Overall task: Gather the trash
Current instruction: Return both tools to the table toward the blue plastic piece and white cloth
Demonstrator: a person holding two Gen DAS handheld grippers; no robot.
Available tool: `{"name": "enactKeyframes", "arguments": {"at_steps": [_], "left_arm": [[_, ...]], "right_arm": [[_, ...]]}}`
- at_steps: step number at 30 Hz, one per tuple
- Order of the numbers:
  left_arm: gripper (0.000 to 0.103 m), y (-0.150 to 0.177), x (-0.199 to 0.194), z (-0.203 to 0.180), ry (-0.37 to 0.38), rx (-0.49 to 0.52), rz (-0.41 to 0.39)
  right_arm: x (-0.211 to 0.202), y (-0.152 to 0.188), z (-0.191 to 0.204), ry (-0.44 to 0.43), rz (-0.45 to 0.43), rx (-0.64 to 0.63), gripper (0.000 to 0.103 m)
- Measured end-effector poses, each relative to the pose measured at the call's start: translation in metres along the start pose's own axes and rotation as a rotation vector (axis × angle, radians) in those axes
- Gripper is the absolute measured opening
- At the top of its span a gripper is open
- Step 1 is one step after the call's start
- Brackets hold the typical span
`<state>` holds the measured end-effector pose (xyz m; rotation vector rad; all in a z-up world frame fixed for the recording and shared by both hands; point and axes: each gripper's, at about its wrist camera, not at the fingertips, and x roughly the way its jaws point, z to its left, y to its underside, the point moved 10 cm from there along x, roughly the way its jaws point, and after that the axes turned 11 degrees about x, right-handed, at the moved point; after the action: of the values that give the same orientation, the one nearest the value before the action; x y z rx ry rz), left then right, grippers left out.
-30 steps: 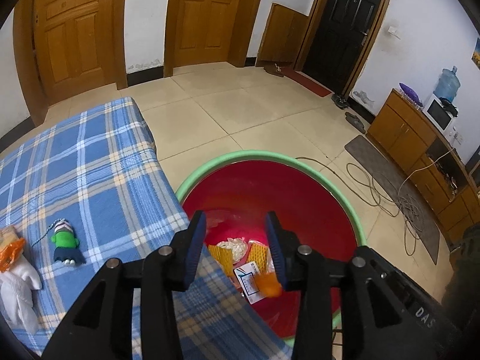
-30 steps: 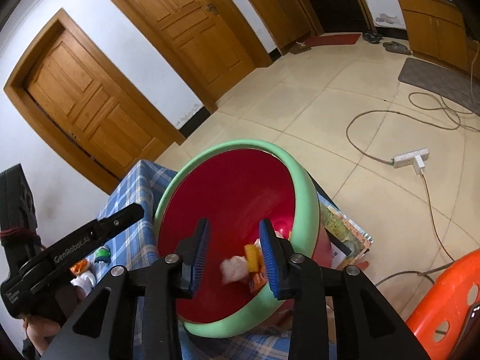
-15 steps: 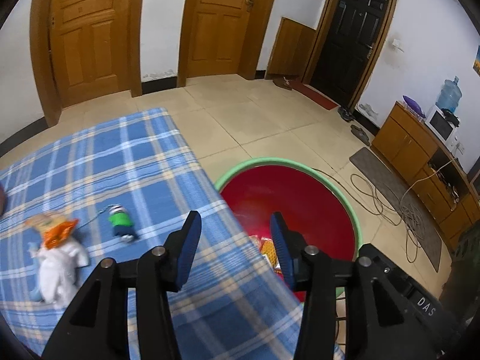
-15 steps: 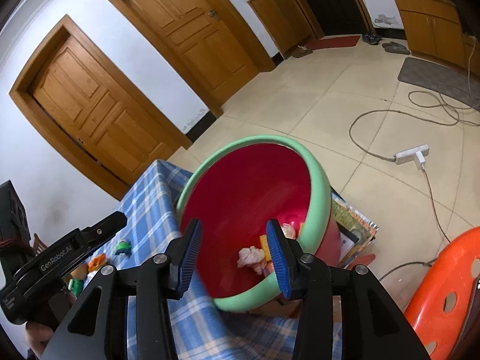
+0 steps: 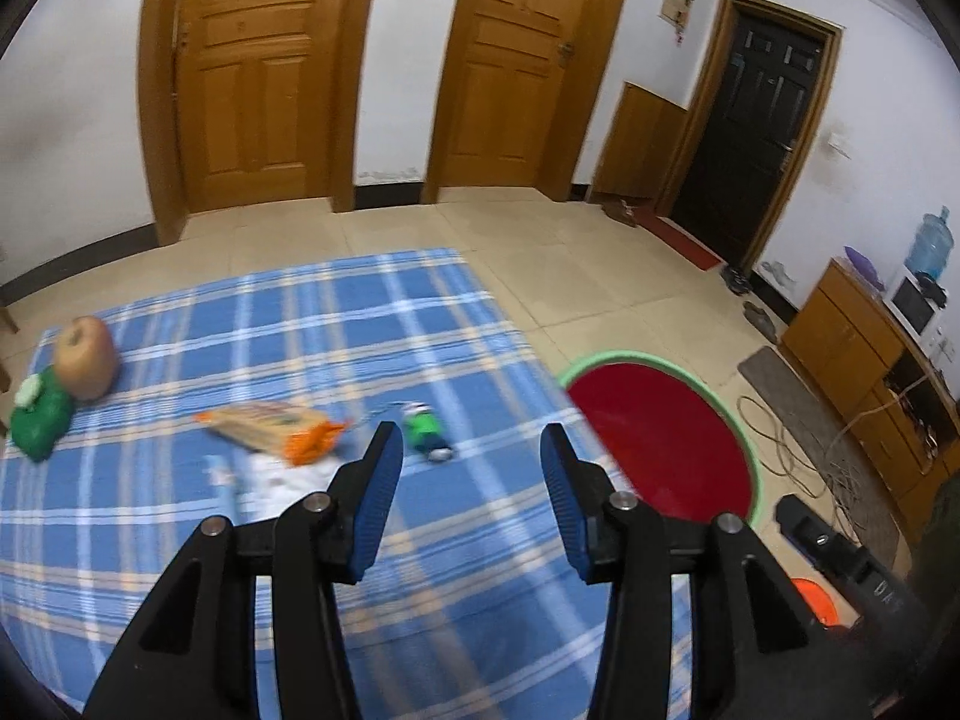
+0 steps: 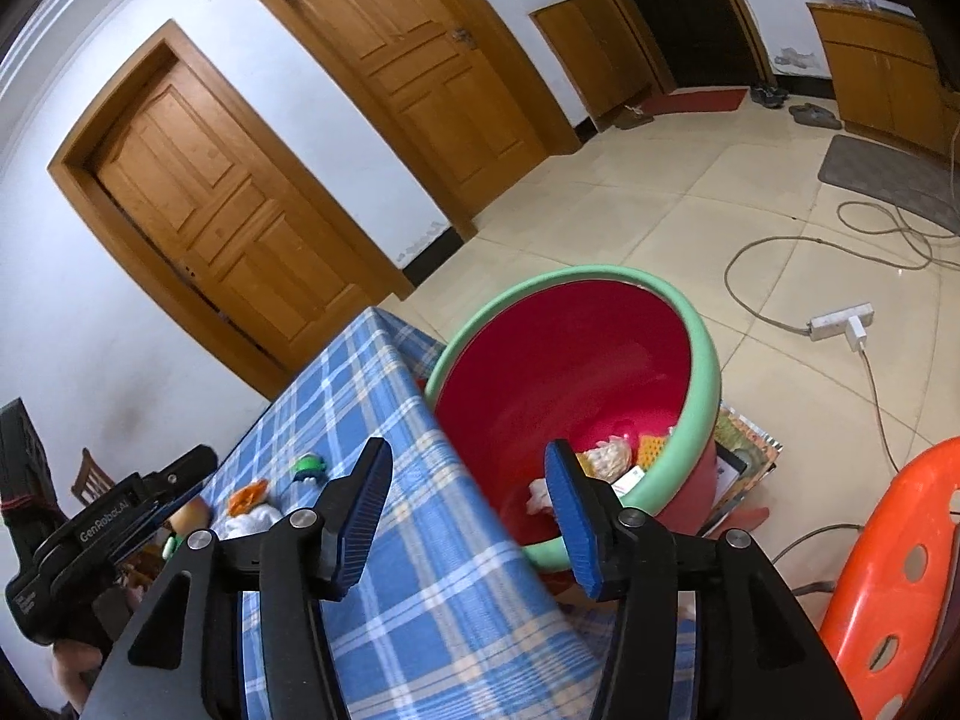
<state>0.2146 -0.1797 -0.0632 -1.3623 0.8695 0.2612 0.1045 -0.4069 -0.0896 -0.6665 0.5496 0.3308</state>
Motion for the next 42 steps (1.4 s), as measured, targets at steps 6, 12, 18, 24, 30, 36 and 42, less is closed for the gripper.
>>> {"name": "enactKeyframes", "arguments": {"at_steps": [6,12,18,24,30,36,42], "left_arm": [[0.048,0.025,0.002,0.051,-0.084,-0.034,0.051],[0.048,0.051,0.013,0.094,-0.138,-0.086,0.098],[0.048,0.070,0.028,0.121,-0.167,-0.119,0.141],[0.048,0.084,0.048,0.129,-0.156,-0.130,0.190],[0.048,0.091,0.054,0.131,-0.155,-0.118,0.194],[0.020,0.089,0.054,0.130,-0.145,-0.094,0.160],[0.011,0.086,0.040,0.141,-0.097,-0.157,0.132]], "right_arm": [[0.005,0.008,0.007,0.010,0.006,0.005,0.059],[0.014,0.016,0.008,0.031,0.018,0.014,0.061],[0.027,0.031,0.013,0.042,0.056,-0.005,0.062],[0.037,0.042,0.018,0.053,0.091,-0.020,0.062],[0.043,0.052,0.030,0.066,0.109,-0.053,0.062],[0.051,0.070,0.048,0.061,0.144,-0.095,0.062],[0.056,0.087,0.072,0.049,0.175,-0.144,0.062]]}}
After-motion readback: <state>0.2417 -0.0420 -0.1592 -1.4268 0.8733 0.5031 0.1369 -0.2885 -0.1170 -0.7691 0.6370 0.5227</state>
